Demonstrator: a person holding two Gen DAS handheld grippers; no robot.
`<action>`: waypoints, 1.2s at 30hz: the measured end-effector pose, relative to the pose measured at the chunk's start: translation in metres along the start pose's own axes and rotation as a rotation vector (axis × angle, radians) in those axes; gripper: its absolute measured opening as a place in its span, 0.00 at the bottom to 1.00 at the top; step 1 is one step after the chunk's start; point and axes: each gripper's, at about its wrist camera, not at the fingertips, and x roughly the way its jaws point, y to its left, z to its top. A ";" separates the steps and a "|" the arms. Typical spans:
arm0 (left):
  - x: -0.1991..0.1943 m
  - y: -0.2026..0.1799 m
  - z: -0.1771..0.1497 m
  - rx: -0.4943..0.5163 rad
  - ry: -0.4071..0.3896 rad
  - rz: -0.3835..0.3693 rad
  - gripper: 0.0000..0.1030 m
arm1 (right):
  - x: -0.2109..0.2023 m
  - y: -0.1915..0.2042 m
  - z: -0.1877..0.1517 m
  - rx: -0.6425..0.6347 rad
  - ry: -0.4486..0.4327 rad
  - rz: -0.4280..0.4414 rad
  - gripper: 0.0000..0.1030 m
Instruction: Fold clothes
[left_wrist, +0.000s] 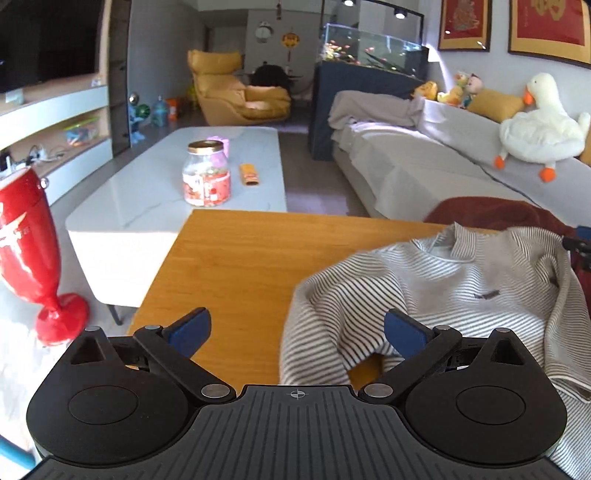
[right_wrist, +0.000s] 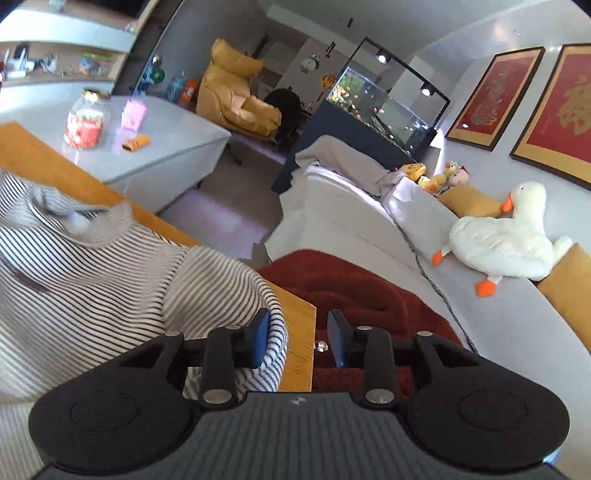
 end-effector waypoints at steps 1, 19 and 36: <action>-0.003 0.004 0.004 -0.012 -0.005 -0.011 1.00 | -0.020 -0.002 0.000 0.027 -0.005 0.069 0.34; -0.048 -0.014 -0.019 -0.054 0.045 -0.180 1.00 | -0.069 -0.025 0.011 -0.056 0.008 0.083 0.08; -0.070 0.016 -0.025 -0.116 0.057 -0.114 1.00 | -0.035 0.009 0.134 0.184 -0.210 0.370 0.08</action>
